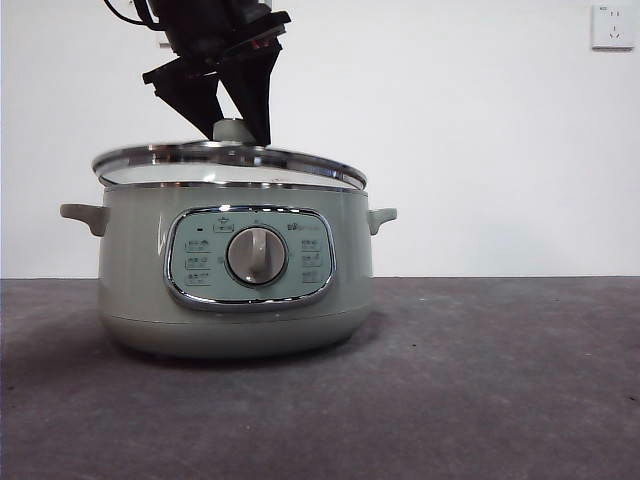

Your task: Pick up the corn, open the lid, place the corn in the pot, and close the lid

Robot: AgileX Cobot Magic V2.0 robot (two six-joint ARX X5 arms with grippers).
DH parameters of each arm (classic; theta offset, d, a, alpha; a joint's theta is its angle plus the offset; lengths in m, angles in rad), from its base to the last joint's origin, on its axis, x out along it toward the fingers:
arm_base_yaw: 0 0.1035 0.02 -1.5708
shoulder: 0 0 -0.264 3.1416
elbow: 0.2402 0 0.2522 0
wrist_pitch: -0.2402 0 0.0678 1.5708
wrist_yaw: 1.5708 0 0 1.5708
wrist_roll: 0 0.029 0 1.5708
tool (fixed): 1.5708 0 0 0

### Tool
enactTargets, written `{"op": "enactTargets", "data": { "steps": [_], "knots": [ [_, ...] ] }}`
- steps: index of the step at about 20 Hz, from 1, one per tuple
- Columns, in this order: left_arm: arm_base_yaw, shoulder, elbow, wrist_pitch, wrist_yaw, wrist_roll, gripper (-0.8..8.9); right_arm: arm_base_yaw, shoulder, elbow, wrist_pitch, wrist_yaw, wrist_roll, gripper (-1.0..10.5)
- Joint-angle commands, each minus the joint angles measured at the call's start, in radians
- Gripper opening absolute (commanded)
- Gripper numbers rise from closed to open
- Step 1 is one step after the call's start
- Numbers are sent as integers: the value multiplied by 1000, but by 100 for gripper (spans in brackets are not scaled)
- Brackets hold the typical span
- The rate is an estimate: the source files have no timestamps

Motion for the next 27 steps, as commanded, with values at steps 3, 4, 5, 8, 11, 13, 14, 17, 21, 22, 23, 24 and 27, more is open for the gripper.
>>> {"op": "enactTargets", "data": {
  "steps": [3, 4, 5, 8, 11, 13, 14, 17, 21, 22, 23, 24, 27],
  "knots": [
    [-3, 16, 4, 25, 2, -13, -9, 2, -65, -47, -23, -2, 57, -16],
    [-3, 22, 4, 37, 2, -12, -9, 2, -76, -47, -23, -2, 62, -16],
    [-3, 25, 4, 45, 2, -12, -9, 2, -85, -47, -23, -2, 64, -16],
    [-3, 44, 4, 56, 2, -14, -9, 2, -100, -47, -23, -2, 65, -16],
    [-3, 50, 4, 64, 2, -14, -9, 2, -103, -47, -23, -1, 70, -16],
    [-3, 50, 4, 61, -6, -14, -9, 2, -103, -47, -23, -1, 71, -16],
    [-3, 50, 4, 59, -27, -11, -9, 2, -103, -47, -23, -2, 71, -16],
    [-3, 50, 4, 56, -51, 8, -9, 2, -103, -47, -23, -2, 71, -16],
    [-5, 52, 4, 61, -45, 30, -9, 2, -103, -47, -23, -2, 93, -16],
    [-5, 52, 4, 60, -39, 30, -3, 2, -103, -47, -23, -2, 93, -16],
    [-5, 52, 4, 60, -38, 27, 1, 2, -103, -47, -23, -2, 93, -16],
    [-5, 52, 4, 56, -38, 23, 41, 2, -103, -47, -23, -2, 93, -16],
    [-5, 48, 5, 39, -36, 23, 515, 2, -103, -47, -23, -1, 93, -16]
  ]
}}
